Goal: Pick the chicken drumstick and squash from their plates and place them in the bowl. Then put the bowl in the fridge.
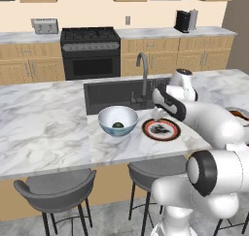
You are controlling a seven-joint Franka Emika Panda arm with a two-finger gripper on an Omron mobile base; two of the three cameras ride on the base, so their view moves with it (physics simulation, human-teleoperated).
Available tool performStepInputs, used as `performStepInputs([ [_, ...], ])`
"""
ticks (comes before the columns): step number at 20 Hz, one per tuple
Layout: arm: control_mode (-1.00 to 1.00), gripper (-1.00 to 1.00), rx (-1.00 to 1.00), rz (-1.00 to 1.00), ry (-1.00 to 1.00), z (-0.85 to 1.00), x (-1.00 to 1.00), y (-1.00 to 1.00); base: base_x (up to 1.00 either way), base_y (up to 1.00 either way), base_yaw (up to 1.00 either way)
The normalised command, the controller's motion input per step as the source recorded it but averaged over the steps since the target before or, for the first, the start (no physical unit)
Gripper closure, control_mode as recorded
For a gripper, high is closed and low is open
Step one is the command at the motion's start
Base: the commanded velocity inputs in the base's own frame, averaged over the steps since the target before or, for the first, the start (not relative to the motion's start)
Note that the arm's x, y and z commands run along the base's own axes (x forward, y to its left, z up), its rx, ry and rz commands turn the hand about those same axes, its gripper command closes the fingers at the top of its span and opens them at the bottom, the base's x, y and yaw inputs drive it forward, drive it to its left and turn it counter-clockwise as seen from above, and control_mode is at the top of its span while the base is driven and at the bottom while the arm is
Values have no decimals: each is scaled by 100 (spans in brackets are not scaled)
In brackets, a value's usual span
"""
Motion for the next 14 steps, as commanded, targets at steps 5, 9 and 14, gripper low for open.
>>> performStepInputs([
  [5,-100,-100,-8,0,0,-1,-16,-22,0,0,0],
  [9,-100,-100,-11,-1,0,-4,-11,-24,0,0,0],
  [14,-100,-100,-11,-2,0,-4,-12,-25,0,0,0],
])
